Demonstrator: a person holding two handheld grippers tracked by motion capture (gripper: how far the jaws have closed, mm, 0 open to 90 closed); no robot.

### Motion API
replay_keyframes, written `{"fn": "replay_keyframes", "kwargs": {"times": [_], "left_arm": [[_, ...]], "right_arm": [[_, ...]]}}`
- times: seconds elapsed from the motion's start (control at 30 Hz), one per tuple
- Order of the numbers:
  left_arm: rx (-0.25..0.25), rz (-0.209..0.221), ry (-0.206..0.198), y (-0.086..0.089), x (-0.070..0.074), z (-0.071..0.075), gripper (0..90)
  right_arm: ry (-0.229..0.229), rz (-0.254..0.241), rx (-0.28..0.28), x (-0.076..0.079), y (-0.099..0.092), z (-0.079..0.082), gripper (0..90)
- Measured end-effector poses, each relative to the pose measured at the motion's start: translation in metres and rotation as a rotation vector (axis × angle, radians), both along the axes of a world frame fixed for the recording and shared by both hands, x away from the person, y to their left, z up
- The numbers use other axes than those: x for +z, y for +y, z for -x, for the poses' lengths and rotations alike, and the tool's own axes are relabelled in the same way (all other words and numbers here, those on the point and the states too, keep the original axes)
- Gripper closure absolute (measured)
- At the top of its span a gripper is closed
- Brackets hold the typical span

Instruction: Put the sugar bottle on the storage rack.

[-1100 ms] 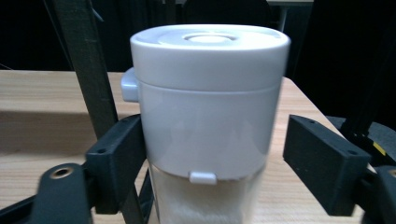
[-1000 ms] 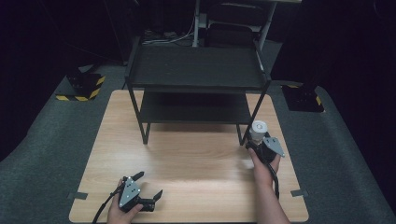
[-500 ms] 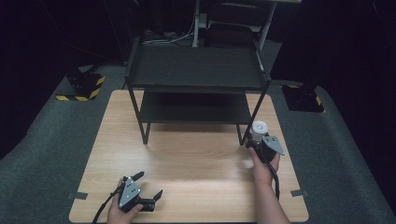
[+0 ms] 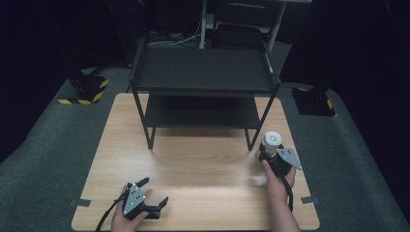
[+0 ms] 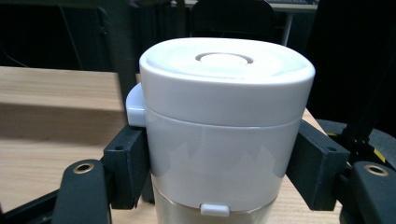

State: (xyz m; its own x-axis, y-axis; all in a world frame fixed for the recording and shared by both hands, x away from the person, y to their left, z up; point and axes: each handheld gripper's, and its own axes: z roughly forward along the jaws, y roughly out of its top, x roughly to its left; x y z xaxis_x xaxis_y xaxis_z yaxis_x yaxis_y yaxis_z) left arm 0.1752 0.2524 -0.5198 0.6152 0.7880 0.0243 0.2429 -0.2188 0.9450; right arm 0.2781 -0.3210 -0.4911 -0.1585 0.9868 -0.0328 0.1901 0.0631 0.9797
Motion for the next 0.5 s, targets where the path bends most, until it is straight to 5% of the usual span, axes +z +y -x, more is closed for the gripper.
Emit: {"fn": "replay_keyframes", "kwargs": {"times": [0.5], "left_arm": [[0.001,0.0,-0.003,0.0,0.0,0.001,0.5]], "right_arm": [[-0.021,-0.032,0.123,0.021,0.02,0.047,30.8]]}}
